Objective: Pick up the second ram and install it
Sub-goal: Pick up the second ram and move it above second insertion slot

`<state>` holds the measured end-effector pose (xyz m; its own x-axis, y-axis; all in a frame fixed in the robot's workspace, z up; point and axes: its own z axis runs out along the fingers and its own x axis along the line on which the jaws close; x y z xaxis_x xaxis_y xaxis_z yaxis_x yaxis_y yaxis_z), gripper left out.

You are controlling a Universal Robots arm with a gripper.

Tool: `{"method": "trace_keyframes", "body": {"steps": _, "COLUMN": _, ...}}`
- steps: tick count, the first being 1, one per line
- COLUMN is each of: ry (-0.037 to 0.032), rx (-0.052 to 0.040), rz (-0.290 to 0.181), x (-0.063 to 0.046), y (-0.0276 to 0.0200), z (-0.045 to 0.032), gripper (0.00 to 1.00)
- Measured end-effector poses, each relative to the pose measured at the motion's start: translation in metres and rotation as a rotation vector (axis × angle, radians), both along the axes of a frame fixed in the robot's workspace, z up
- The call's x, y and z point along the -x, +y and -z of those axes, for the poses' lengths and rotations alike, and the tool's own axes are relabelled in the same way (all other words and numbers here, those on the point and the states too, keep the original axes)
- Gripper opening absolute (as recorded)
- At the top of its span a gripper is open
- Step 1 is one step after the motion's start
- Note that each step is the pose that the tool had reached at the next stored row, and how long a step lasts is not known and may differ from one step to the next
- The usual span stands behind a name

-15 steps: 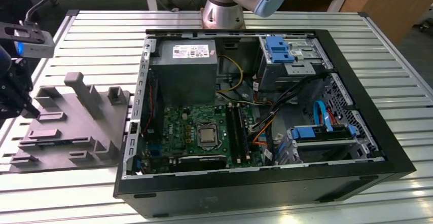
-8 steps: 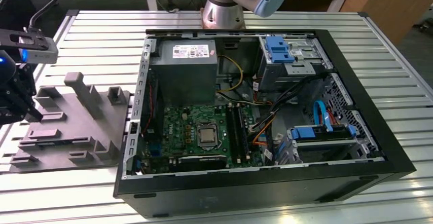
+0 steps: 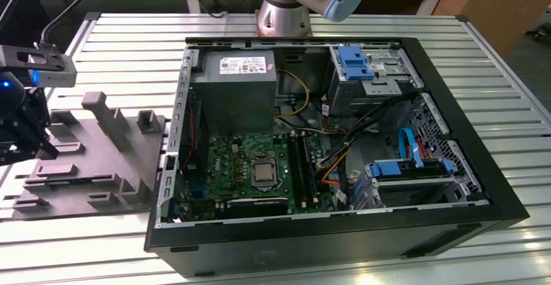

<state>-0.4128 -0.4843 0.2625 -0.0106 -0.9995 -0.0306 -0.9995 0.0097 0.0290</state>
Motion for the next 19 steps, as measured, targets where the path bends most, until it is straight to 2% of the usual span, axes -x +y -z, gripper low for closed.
{"method": "trace_keyframes", "body": {"steps": 19, "ry": -0.0008, "rx": 0.0, "rz": 0.001, "x": 0.0, "y": -0.0051, "z": 0.0212, "gripper": 0.1}}
